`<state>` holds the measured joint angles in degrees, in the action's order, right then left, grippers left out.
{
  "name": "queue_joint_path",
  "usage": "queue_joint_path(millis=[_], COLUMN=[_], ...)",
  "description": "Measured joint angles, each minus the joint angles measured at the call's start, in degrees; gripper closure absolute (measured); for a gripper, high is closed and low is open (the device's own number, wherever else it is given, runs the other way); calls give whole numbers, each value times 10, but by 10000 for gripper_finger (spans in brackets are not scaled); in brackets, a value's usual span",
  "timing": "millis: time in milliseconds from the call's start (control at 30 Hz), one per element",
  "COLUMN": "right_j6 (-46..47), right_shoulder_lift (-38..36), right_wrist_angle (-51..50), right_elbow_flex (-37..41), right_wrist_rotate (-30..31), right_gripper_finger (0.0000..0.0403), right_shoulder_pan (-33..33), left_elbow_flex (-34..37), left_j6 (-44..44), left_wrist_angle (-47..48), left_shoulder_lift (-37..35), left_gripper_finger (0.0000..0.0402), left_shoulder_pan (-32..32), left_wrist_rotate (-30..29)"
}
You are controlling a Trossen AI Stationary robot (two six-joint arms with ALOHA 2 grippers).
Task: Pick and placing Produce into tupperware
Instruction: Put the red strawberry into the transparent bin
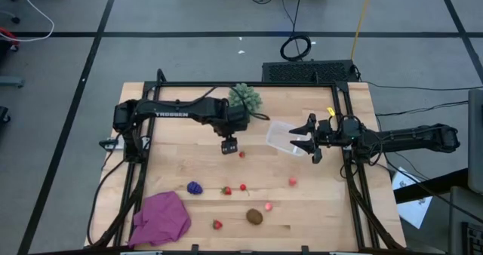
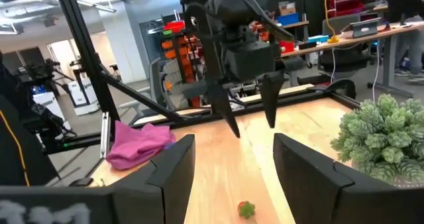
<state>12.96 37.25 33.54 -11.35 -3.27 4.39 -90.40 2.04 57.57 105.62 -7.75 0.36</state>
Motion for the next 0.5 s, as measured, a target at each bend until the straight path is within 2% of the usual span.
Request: queue_joint_path(millis=[267, 500], right_j6=[1, -5], right_shoulder_lift=[0, 0], right_wrist_angle=[10, 17], right_elbow_flex=[0, 0], right_wrist_rotate=[-15, -30], right_gripper_finger=[210, 210], right_shoulder_pan=[-5, -36], left_elbow_flex=[19, 20], left_j6=[2, 7], left_wrist_angle=[-17, -22], left_shoulder_lift=[0, 0], left_gripper_finger=[131, 131], left_shoulder_pan=[0, 1], left_wrist_rotate=[0, 0])
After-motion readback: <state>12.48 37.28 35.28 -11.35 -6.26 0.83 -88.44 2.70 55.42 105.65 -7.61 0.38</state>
